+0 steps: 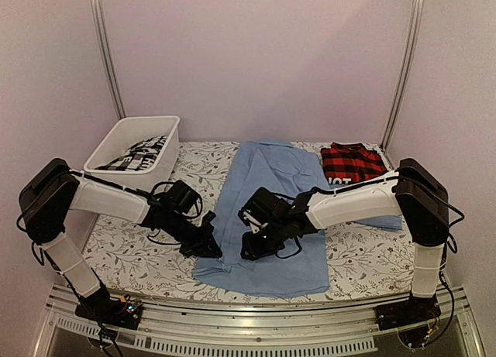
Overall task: Fold and stack the long sleeve shirts
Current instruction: Adjust the sleeve of the 1/3-folded shirt.
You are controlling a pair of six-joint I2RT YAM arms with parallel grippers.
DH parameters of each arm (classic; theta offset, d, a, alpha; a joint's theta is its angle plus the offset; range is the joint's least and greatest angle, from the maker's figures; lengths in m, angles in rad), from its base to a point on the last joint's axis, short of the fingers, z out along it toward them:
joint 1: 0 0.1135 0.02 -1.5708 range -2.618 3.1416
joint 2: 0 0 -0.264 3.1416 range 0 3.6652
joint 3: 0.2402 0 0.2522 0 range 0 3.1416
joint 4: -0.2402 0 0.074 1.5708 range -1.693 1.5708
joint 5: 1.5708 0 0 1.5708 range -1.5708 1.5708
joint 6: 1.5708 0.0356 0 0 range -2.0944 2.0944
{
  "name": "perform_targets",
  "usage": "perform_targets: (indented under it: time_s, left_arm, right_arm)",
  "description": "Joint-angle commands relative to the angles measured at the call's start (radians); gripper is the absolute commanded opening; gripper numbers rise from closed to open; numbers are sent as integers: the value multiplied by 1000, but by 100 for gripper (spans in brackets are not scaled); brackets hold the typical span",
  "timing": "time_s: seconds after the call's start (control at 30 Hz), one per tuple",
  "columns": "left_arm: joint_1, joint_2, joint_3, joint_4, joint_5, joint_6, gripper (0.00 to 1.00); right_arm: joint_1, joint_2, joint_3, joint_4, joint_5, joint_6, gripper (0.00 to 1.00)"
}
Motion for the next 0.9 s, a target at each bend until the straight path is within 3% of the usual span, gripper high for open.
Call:
perform_targets:
  time_s: [0.0, 0.2, 0.5, 0.87]
  left_arm:
    - [-13, -17, 23, -15, 11, 2, 1]
    - [-9, -54, 35, -64, -6, 4, 0]
    - [37, -133, 31, -199, -20, 61, 0]
    - [95, -163, -47, -228, -19, 105, 0]
  right_arm:
    - [6, -42, 26, -12, 25, -1, 33]
    - [-6, -89, 28, -31, 72, -3, 40]
    - [-94, -167, -14, -42, 108, -14, 40]
    - [-178, -236, -94, -47, 170, -23, 41]
